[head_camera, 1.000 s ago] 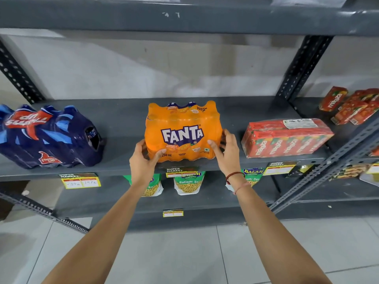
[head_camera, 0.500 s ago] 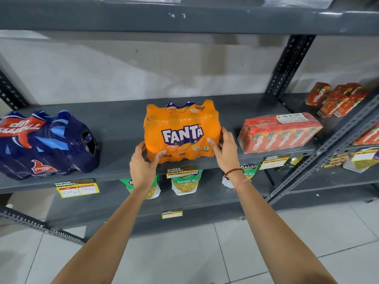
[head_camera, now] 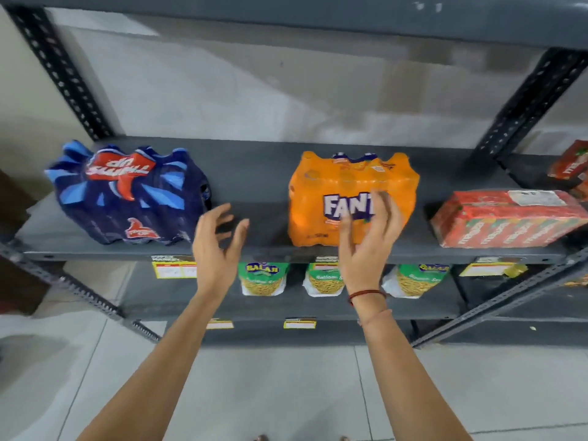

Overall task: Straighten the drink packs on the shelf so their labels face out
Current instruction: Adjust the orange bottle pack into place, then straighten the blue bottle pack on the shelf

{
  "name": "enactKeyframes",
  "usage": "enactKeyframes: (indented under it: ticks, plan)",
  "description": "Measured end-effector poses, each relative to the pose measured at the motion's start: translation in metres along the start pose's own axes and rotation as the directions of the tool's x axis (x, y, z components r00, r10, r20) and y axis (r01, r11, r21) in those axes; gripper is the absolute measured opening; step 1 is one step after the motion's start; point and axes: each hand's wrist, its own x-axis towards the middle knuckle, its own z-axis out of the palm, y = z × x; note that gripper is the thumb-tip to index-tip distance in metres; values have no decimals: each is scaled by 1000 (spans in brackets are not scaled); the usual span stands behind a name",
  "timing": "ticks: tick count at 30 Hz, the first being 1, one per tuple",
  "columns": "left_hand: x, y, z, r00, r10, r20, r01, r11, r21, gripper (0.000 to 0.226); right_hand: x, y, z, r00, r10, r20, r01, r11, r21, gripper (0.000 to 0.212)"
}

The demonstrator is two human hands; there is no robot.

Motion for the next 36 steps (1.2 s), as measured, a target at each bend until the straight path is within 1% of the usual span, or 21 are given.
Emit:
enactKeyframes:
  ticks: [1,3,5,7,9,10,11,13,15,17,19,25,30,36]
  plan:
    - [2,-1,-6,999,-3,-46,3,1000,-13,32,0,-9,1,997,-82,7,82,996,20,44]
    - [9,-9,-32,989,-18,-150,21,1000,20,24,-6,-30,24,981,-175,86,168,982,89,39]
    - [17,-31,-71,955,-46,-291,64,997,52,24,-19,-58,55,957,-194,217,152,969,194,39]
    - [26,-45,-103,908,-88,-410,110,993,30,28,-32,-73,85,923,-195,330,123,966,227,42]
    - [37,-55,-124,879,-129,-459,158,987,26,34,-42,-77,113,887,-189,421,97,968,230,47]
    - [42,-58,-133,875,-150,-461,185,982,32,38,-46,-78,125,870,-169,464,65,971,232,52]
    - [47,-63,-140,878,-177,-445,216,976,39,43,-50,-80,135,854,-145,500,32,973,228,57]
    - [58,-72,-149,887,-284,-365,310,951,14,52,-55,-82,151,837,-91,540,-32,976,213,67]
    - [66,-78,-148,889,-397,-229,406,914,-11,57,-57,-81,161,822,-45,568,-94,972,214,75]
    - [70,-79,-144,887,-441,-140,440,897,-42,58,-57,-82,167,798,-22,602,-131,969,210,77]
    - [69,-76,-138,890,-434,-135,430,901,-64,55,-57,-80,169,789,-19,614,-140,968,210,76]
    - [64,-74,-131,917,-383,-117,384,923,-12,54,-50,-68,157,787,-6,617,-145,970,195,74]
    - [58,-71,-120,922,-382,-69,379,924,-51,56,-44,-58,142,794,6,607,-145,973,180,72]
    - [50,-61,-111,925,-373,-68,369,927,-69,52,-41,-51,132,787,12,617,-146,975,168,70]
